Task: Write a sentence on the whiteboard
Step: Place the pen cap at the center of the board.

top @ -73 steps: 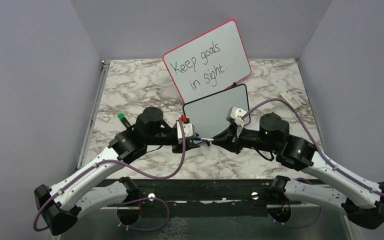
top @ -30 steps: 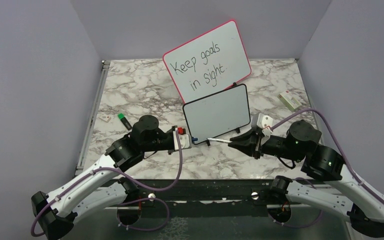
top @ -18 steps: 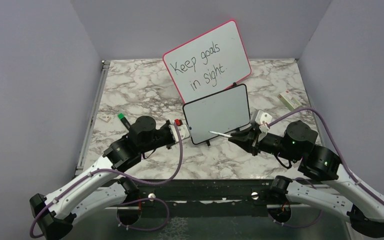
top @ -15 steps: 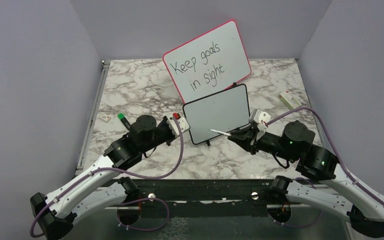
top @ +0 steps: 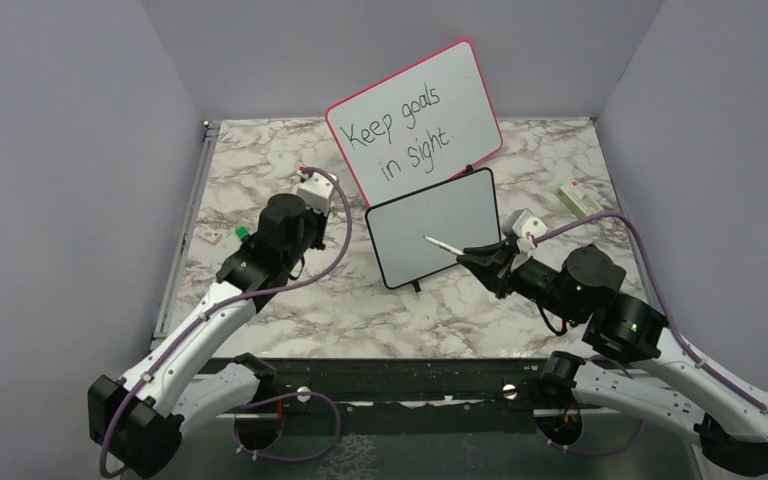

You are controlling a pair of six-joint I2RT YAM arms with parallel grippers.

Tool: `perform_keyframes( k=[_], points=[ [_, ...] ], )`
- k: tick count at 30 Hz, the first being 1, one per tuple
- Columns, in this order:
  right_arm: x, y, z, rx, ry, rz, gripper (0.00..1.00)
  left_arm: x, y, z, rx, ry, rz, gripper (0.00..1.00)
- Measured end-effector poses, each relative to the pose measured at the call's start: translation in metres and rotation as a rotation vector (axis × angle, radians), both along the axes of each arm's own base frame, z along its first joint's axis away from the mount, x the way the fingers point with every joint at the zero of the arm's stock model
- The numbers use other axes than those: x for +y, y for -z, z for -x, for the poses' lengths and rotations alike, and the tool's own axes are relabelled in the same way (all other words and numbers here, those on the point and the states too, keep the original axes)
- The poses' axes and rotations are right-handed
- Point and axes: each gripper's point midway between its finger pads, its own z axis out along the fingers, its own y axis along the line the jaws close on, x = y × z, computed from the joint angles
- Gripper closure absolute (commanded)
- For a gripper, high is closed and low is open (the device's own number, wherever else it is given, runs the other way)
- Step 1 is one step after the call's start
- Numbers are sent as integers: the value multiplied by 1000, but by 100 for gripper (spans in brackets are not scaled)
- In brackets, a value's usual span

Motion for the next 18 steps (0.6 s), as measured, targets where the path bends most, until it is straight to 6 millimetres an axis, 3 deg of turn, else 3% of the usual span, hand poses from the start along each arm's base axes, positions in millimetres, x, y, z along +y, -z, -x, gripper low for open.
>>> perform_keyframes(
  k=[5, 13, 18],
  points=[
    [-2, -1, -9, -8, 52, -25, 100, 30, 31, -27, 132, -153, 68, 100],
    [0, 12, -14, 0, 75, -19, 100, 41, 86, -39, 328, -252, 133, 100],
    [0, 14, -15, 1, 77, -16, 99, 49, 130, -44, 466, -309, 129, 100]
  ],
)
